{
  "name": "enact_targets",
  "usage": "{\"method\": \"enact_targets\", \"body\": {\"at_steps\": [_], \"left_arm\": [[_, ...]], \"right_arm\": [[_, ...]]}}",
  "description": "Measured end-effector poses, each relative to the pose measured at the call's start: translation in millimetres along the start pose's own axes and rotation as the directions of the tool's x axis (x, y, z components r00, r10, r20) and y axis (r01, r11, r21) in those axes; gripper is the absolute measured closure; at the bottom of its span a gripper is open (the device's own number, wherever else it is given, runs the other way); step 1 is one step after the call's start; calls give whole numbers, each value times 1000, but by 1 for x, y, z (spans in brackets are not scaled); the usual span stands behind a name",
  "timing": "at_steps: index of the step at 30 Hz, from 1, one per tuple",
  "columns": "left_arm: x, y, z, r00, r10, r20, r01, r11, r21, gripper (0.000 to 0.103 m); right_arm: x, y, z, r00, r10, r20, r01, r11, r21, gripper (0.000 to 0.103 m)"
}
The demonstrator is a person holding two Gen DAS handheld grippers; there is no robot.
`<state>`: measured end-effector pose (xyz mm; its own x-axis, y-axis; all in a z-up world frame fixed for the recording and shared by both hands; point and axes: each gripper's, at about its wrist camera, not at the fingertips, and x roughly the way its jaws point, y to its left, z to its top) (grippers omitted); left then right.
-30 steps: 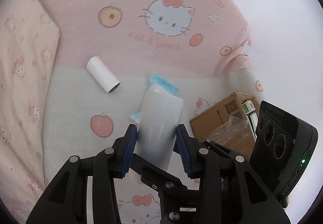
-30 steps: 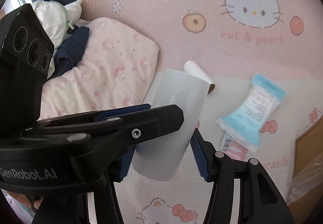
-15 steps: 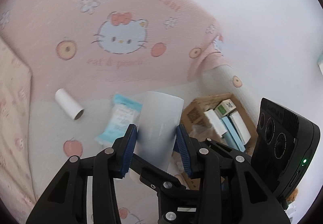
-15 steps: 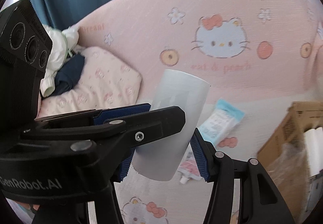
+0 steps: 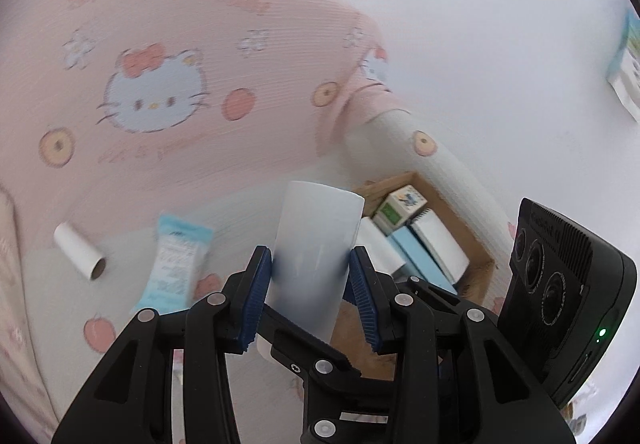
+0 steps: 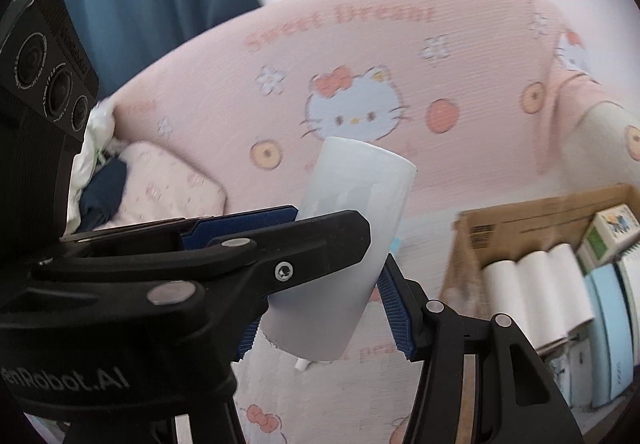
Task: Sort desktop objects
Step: 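Carry the held white tube with the right gripper over the cardboard box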
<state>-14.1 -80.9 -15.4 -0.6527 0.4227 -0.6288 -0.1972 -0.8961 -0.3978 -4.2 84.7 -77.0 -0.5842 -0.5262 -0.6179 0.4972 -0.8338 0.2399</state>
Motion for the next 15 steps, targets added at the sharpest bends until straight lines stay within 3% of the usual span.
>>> {"method": "enact_targets", "body": {"at_steps": [8,15], "left_arm": [[32,-49,17,998,-45,-49,51,993,110,59],[61,-79,35,985,-135,-103,146,983,111,58]], "right_arm": [[-26,-40,6,995,-93,19,92,994,66,51],[-50,-77,14,984,-178,31,174,979,102,51]]}}
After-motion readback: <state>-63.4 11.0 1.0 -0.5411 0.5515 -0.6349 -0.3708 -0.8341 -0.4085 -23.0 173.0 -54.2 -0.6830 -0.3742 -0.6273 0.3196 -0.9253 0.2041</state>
